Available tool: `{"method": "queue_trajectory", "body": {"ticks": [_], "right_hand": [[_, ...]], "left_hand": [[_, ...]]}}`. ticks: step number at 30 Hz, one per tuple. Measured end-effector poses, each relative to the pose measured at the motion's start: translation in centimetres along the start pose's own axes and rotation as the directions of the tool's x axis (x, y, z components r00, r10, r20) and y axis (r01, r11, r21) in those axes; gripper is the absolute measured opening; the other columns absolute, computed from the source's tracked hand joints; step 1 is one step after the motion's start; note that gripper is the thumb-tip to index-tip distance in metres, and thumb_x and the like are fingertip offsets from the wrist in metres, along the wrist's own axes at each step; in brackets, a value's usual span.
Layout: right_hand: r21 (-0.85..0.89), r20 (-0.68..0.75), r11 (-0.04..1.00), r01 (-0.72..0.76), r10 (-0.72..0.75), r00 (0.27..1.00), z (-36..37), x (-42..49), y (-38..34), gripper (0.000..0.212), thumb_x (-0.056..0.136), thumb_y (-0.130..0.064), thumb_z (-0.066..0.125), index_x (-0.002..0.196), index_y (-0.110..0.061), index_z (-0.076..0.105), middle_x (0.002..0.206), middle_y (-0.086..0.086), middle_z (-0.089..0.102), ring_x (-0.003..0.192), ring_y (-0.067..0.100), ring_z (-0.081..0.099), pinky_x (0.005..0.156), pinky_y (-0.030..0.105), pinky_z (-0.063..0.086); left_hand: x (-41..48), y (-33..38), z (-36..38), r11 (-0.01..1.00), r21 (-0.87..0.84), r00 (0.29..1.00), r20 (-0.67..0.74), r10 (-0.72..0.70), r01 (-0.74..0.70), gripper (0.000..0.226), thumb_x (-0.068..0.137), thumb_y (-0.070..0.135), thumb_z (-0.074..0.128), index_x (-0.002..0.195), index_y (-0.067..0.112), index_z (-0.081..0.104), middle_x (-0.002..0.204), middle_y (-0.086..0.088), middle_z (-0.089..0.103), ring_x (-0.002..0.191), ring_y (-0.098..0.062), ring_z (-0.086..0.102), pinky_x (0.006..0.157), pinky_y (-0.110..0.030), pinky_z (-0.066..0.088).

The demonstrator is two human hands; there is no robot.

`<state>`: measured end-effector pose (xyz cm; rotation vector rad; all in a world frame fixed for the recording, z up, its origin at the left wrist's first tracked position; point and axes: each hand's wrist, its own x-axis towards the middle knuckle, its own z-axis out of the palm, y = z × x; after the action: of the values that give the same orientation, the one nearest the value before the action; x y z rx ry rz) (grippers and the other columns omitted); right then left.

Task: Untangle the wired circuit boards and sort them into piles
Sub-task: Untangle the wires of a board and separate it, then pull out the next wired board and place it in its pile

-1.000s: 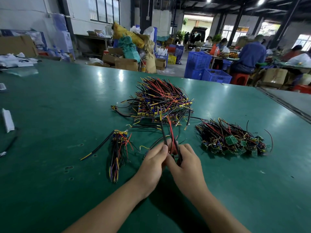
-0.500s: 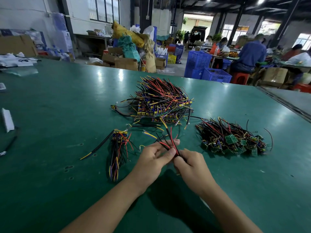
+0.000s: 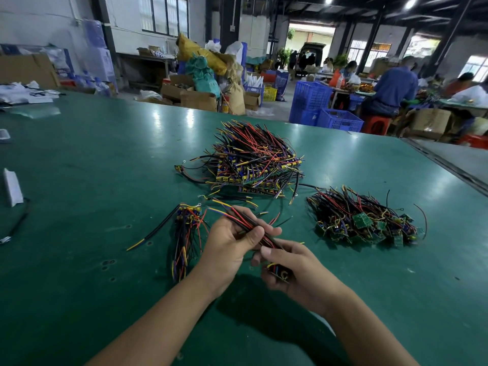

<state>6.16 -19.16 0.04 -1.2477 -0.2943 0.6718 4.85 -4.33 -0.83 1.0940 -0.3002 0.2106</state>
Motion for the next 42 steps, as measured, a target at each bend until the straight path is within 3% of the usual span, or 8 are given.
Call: {"method": "queue_trajectory", "body": {"ticks": [4, 14, 19, 22, 25, 31, 34, 42], "right_hand": [[0.074, -0.157, 0.996, 0.045, -0.033, 0.987, 0.1, 0.3, 0.0, 0.031, 0.072, -0.009, 0.076, 0.100, -0.015, 0.064, 0.072, 0.008, 0.063, 0.062, 0.024, 0.066, 0.054, 0.028, 0.054], [0.280, -0.234, 0.949, 0.148, -0.082, 0.969, -0.2, 0.8, -0.2, 0.022, 0.071, -0.003, 0.066, 0.088, -0.008, 0.078, 0.075, 0.008, 0.065, 0.057, 0.015, 0.061, 0.051, 0.021, 0.053], [0.318, -0.445, 0.888, 0.332, -0.170, 0.879, -2.5, 1.1, -1.8, 0.020, 0.078, 0.005, 0.061, 0.091, 0.000, 0.075, 0.076, 0.012, 0.066, 0.061, 0.013, 0.062, 0.055, 0.018, 0.054], [-0.249, -0.643, 0.849, 0.466, -0.505, 0.576, -5.5, 1.3, -4.1, 0.023, 0.093, 0.006, 0.054, 0.104, -0.007, 0.068, 0.084, 0.011, 0.063, 0.064, 0.011, 0.061, 0.060, 0.020, 0.054], [-0.867, -0.448, 0.496, 0.049, -0.820, 0.357, -8.9, 1.5, -6.1, 0.024, 0.095, -0.005, 0.056, 0.116, -0.011, 0.067, 0.098, 0.012, 0.061, 0.084, 0.023, 0.061, 0.079, 0.029, 0.046], [-0.921, -0.276, 0.000, -0.389, -0.707, 0.652, -13.2, 2.3, -5.2, 0.042, 0.089, 0.008, 0.051, 0.130, 0.002, 0.057, 0.123, 0.023, 0.051, 0.110, 0.042, 0.054, 0.093, 0.044, 0.045], [-0.761, -0.374, -0.268, -0.591, -0.563, 0.737, -13.6, 2.1, -4.4, 0.033, 0.093, -0.026, 0.047, 0.121, -0.015, 0.062, 0.128, 0.009, 0.053, 0.123, 0.031, 0.045, 0.105, 0.048, 0.033], [-0.798, -0.360, -0.161, -0.581, -0.645, 0.674, -11.0, 2.1, -3.2, 0.048, 0.103, -0.046, 0.032, 0.138, -0.019, 0.048, 0.141, 0.010, 0.046, 0.140, 0.032, 0.026, 0.113, 0.063, 0.009]], "left_hand": [[0.3, -0.4, -0.2, 0.994, 0.086, 0.994, -0.086, 0.067, -0.059, 0.022, 0.078, 0.007, 0.065, 0.094, 0.009, 0.050, 0.083, -0.008, 0.073, 0.091, -0.027, 0.071, 0.083, -0.030, 0.054], [0.8, -1.0, -0.9, 0.971, 0.230, 0.980, -0.170, 0.099, -0.058, 0.016, 0.081, 0.023, 0.065, 0.092, 0.013, 0.058, 0.089, -0.003, 0.075, 0.091, -0.015, 0.070, 0.082, -0.020, 0.052], [0.6, -1.0, -1.8, 0.709, 0.705, 0.951, -0.220, 0.218, 0.000, 0.022, 0.086, 0.050, 0.054, 0.096, 0.030, 0.056, 0.095, 0.013, 0.065, 0.093, 0.005, 0.058, 0.080, -0.014, 0.044], [0.7, -1.3, -2.5, 0.532, 0.846, 0.965, -0.168, 0.199, 0.038, 0.017, 0.093, 0.028, 0.059, 0.106, 0.029, 0.048, 0.103, 0.014, 0.059, 0.102, -0.005, 0.053, 0.085, -0.022, 0.038], [0.4, -2.2, -3.0, 0.332, 0.941, 0.993, -0.092, 0.069, 0.064, 0.030, 0.093, 0.027, 0.058, 0.118, 0.025, 0.043, 0.115, 0.011, 0.048, 0.110, -0.007, 0.041, 0.087, -0.019, 0.027], [0.4, -2.3, -3.3, 0.303, 0.952, 0.996, -0.067, 0.059, 0.046, 0.042, 0.090, 0.031, 0.063, 0.124, 0.027, 0.039, 0.121, 0.012, 0.041, 0.105, -0.003, 0.039, 0.086, -0.015, 0.026], [0.3, -2.4, -3.7, 0.274, 0.961, 0.998, -0.053, 0.029, 0.043, 0.042, 0.090, 0.037, 0.063, 0.125, 0.025, 0.042, 0.123, 0.010, 0.045, 0.106, -0.002, 0.035, 0.088, -0.019, 0.027], [0.6, -2.5, -4.9, 0.174, 0.984, 0.997, -0.021, -0.074, 0.034, 0.055, 0.073, 0.048, 0.078, 0.117, 0.020, 0.059, 0.114, 0.012, 0.047, 0.112, -0.006, 0.039, 0.089, -0.014, 0.027]]}}
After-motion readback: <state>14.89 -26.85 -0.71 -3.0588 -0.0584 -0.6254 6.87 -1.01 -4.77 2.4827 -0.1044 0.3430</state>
